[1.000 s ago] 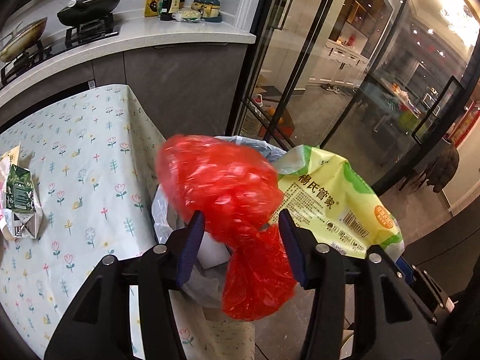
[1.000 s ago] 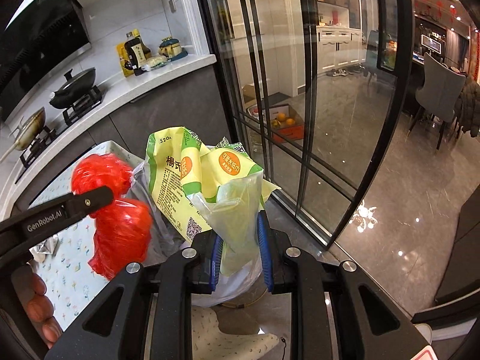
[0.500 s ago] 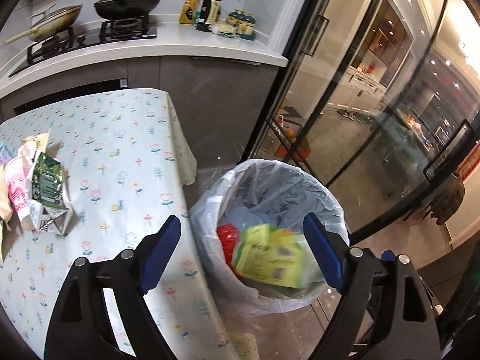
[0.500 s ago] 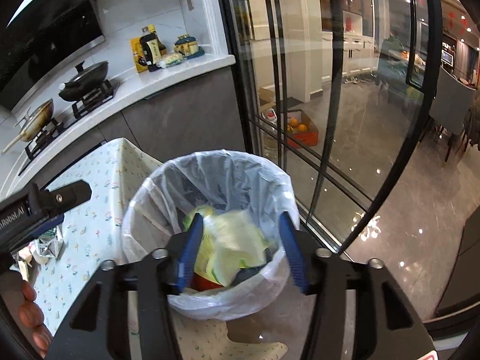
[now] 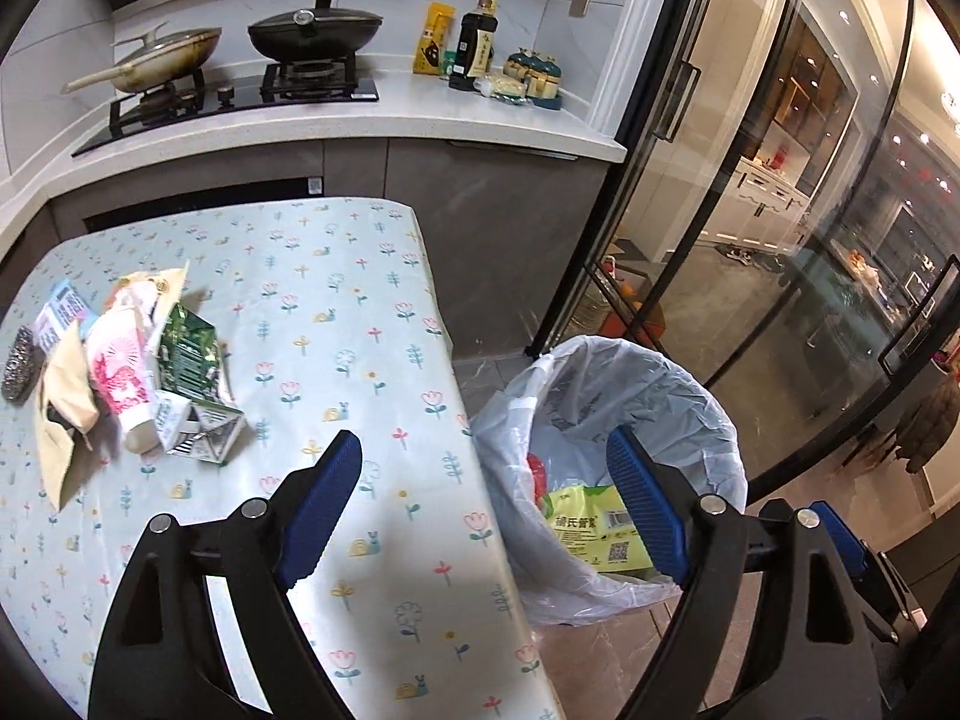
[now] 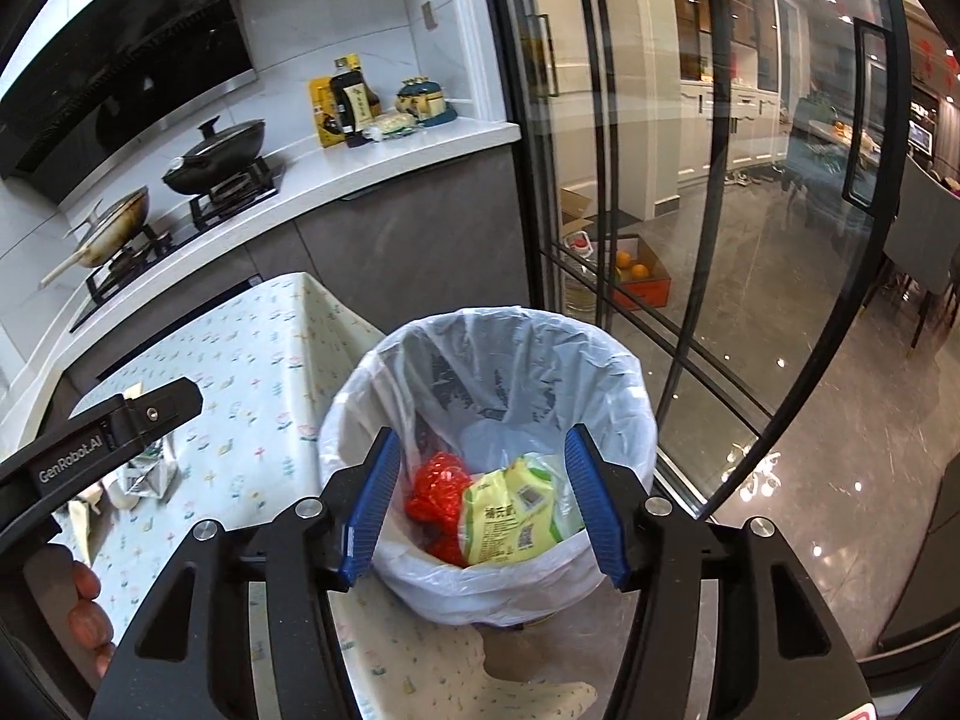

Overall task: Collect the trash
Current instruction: 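Move both tools back over the table toward the paper bag and carton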

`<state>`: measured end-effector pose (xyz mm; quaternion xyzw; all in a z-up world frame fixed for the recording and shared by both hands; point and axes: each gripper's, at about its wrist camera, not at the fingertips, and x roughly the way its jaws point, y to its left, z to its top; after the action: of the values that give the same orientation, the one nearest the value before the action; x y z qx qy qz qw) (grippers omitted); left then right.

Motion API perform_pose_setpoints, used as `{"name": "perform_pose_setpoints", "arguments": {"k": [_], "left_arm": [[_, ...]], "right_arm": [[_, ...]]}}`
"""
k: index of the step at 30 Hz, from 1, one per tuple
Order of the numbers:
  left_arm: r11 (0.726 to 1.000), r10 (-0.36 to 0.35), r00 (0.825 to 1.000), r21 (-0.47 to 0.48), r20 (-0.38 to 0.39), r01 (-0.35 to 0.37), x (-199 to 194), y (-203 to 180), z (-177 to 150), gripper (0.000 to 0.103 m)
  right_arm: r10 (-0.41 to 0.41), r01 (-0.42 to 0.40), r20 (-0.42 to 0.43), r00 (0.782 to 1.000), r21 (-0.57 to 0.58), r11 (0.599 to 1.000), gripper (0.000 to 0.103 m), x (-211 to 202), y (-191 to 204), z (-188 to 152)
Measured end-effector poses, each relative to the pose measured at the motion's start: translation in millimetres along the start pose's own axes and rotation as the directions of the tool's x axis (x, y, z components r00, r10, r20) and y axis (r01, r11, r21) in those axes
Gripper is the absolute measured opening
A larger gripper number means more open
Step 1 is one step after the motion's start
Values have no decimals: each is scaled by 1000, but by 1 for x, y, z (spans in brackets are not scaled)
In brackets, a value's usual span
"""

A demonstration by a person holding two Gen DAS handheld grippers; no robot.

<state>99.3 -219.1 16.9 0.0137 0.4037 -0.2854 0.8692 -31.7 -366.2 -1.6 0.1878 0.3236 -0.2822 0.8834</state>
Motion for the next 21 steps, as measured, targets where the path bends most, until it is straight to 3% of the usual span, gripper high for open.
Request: {"name": "perform_pose_setpoints", "arguments": {"k": [11, 21], "left_arm": [[996, 92, 995, -26, 36, -91, -31, 43, -7, 80], [964, 250, 968, -89, 4, -249, -46, 117, -22, 80]], "right_arm": [[73, -73, 5, 997, -66, 995, 59, -17, 51, -10], [159, -163, -39, 986, -142, 976, 63, -18, 110, -29]]}}
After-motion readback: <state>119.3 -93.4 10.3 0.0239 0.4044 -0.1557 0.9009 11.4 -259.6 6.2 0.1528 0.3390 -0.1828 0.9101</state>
